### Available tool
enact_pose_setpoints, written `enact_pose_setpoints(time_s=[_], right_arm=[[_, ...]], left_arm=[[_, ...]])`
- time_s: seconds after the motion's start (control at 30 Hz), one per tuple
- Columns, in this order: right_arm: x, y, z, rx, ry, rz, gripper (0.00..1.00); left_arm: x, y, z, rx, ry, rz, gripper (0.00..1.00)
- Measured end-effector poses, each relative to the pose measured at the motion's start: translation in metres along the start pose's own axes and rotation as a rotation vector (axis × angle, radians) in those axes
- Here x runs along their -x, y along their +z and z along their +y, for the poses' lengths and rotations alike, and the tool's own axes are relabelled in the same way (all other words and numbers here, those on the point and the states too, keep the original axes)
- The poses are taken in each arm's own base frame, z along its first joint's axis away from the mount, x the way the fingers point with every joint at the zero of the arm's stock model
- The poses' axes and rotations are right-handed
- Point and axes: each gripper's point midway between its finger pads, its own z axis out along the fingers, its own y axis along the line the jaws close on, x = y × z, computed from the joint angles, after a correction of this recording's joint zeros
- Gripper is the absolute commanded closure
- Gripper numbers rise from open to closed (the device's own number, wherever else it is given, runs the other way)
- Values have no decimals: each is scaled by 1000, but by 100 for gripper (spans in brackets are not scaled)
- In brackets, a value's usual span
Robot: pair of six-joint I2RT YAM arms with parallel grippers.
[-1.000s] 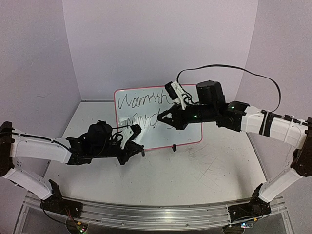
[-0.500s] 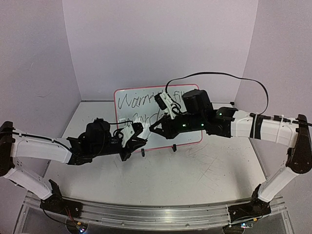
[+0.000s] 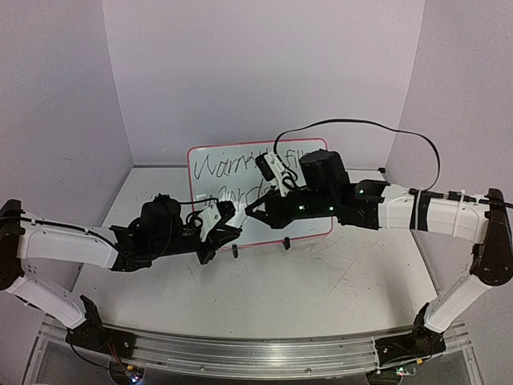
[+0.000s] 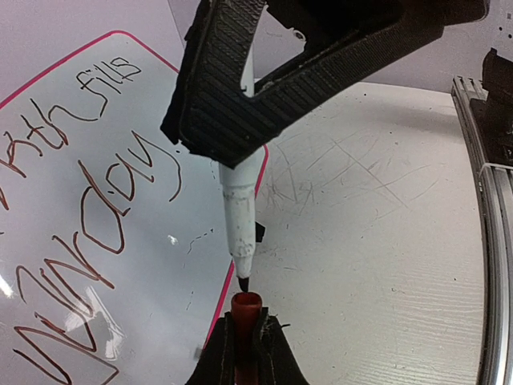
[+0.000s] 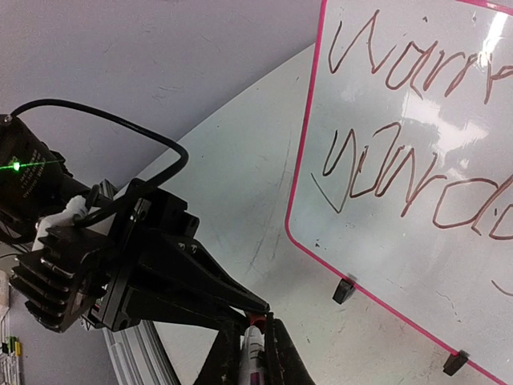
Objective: Write a sentence on the whiteboard
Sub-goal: Insert the whiteboard marker without the cap into the pen cap.
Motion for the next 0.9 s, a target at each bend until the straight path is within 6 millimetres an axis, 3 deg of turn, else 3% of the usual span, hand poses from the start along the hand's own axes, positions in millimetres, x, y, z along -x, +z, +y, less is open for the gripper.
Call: enact_pose_setpoints(time_s=[0.5, 0.9], right_arm=[[3, 3, -1, -1, 12, -22, 100], [-8, 9, -7, -12, 27, -9, 100]], left_arm=[[1, 0, 0, 1, -1, -2, 100], [0, -1, 0, -1, -1, -1, 100]])
